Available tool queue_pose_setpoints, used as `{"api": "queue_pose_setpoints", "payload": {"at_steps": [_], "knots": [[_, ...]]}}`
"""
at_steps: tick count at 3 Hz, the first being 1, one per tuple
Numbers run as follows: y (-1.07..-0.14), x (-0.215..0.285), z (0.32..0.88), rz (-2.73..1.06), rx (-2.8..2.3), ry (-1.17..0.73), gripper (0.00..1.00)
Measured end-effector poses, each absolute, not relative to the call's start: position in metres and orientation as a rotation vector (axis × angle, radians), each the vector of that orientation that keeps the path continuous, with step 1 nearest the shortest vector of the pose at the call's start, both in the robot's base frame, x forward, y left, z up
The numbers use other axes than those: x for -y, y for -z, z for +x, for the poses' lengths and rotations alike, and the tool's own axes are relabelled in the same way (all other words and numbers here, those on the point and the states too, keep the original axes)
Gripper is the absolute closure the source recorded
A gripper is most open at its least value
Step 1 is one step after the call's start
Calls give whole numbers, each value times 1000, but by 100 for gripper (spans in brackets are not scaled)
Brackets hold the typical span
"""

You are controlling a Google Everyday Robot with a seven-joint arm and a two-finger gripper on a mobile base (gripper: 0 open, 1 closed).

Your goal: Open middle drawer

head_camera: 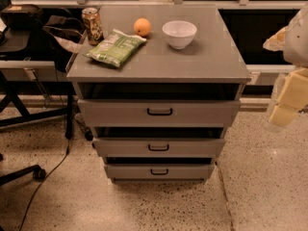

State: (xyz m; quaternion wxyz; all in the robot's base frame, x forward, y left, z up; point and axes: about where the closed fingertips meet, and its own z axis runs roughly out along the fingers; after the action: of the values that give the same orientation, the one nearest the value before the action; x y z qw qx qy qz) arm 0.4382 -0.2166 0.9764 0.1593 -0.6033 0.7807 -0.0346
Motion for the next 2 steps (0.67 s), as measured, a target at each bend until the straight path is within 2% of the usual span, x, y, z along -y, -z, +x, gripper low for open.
{"api": "queue_pose_setpoints", "payload": {"at_steps": [2], "knots": [[-968, 202, 431, -1692, -2206, 89, 0]]}}
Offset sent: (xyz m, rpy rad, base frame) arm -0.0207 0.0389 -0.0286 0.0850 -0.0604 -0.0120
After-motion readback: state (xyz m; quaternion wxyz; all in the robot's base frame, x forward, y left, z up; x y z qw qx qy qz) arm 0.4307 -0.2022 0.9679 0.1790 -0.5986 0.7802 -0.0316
